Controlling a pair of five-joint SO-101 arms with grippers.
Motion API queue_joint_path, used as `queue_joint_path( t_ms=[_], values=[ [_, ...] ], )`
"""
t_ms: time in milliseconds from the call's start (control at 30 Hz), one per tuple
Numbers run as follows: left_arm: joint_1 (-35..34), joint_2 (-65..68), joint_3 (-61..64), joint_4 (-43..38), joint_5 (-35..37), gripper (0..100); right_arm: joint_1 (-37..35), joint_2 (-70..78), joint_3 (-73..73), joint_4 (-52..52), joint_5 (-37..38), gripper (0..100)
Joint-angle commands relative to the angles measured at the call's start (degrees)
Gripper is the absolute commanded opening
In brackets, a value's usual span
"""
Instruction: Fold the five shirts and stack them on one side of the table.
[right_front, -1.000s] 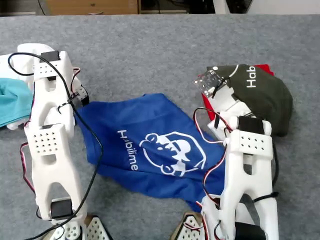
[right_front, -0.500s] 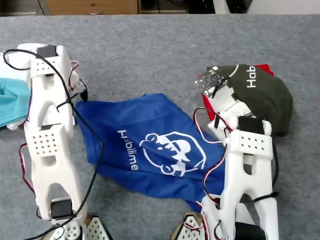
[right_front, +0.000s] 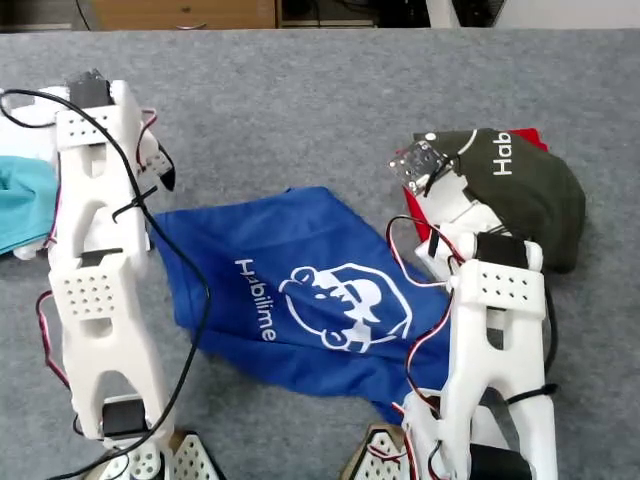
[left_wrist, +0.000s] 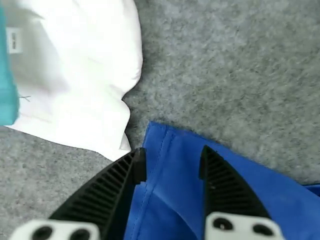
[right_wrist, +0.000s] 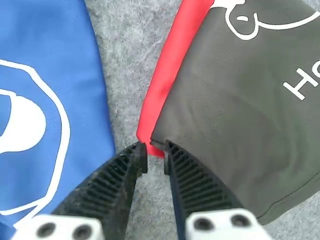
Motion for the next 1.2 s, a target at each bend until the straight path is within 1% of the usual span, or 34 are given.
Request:
queue_joint_path(
  t_ms=[0, 167, 267, 433, 567, 833, 900, 1033, 1167],
  values=[
    [0.18, 1.89, -0.35, 0.62, 0.53, 18, -1.1, -0.92, 0.48, -1.23, -0.53, 7.0],
    [0.7, 5.85, -2.02, 0.62, 0.97, 18, -1.1, -0.92, 0.57, -1.23, -0.53, 7.0],
    [0.18, 7.25, -4.04, 0.62, 3.08, 18, -1.01, -0.92, 0.57, -1.23, -0.53, 7.0],
    [0.7, 8.13, -4.84, 0.62, 3.16, 18, -1.01, -0.92, 0.57, -1.23, -0.53, 7.0],
    [-0.09, 9.36, -5.01, 0.62, 8.44, 18, -1.01, -0.92, 0.57, -1.23, -0.53, 7.0],
    [0.7, 9.8, -4.57, 0.62, 8.44, 18, -1.01, -0.92, 0.57, -1.23, -0.53, 7.0],
    [0.62, 9.71, -5.01, 0.62, 8.7, 15, -1.01, -0.92, 0.57, -1.23, -0.53, 7.0],
    [0.62, 9.71, -5.01, 0.62, 8.44, 5, -1.01, -0.92, 0.57, -1.23, -0.53, 7.0],
    [0.7, 9.19, -5.1, 0.62, 8.44, 3, -0.92, -1.01, -0.04, -1.23, -0.53, 7.0]
  ],
)
